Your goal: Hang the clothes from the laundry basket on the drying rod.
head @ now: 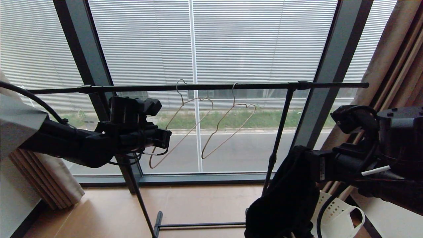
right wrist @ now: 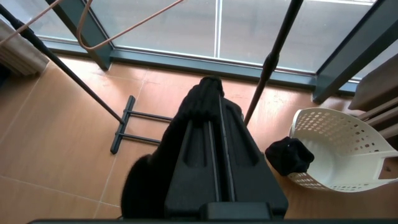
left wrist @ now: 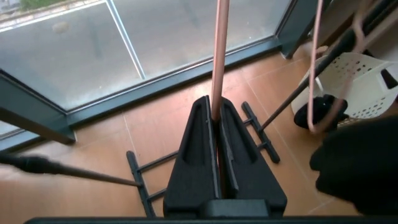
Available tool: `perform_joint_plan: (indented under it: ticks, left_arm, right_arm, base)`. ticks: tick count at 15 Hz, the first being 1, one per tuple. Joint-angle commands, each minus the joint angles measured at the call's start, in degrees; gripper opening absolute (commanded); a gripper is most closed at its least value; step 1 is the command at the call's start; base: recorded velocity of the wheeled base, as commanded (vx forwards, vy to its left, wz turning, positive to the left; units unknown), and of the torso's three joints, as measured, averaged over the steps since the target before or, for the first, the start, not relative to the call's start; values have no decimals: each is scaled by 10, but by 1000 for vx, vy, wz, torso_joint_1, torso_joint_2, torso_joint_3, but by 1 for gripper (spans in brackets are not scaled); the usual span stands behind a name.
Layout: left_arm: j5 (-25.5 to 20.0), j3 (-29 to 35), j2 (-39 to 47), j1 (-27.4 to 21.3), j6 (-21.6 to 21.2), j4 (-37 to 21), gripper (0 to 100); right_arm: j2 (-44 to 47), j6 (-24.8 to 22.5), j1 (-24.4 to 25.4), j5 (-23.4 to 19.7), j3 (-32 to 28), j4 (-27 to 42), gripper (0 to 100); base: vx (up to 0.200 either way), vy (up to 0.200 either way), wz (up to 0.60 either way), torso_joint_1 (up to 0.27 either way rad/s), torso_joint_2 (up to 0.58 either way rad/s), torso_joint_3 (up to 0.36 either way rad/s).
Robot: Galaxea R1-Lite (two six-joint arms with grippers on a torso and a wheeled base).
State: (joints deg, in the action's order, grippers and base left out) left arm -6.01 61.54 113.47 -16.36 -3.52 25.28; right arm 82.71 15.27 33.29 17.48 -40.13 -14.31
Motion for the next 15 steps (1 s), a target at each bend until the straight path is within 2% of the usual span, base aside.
perform_joint_plan:
  ticks: [1, 4, 7, 12, 15]
  left_arm:
    - [-1, -74, -63, 2, 0, 41, 0]
    - [-1, -127, -96, 1, -3, 57, 0]
    - [-2, -204, -155, 0, -3, 64, 0]
    - [-2, -337, -242, -2, -2, 109, 0]
    - [-1, -372, -270, -3, -1, 117, 0]
  right_arm:
    - [0, 0, 0, 0, 1, 0, 0]
    - [-1, 0, 0, 0, 1, 0, 0]
    - [0, -1, 0, 1, 0, 0, 0]
    - [-4, -1, 0, 1, 1, 0, 0]
    - [-4, -1, 1, 1, 4, 0, 0]
  base:
    - [0, 0, 0, 0, 0, 0]
    - [0, 0, 0, 0, 0, 0]
    - [0, 0, 0, 0, 0, 0]
    - [0, 0, 0, 0, 0, 0]
    - [0, 0, 0, 0, 0, 0]
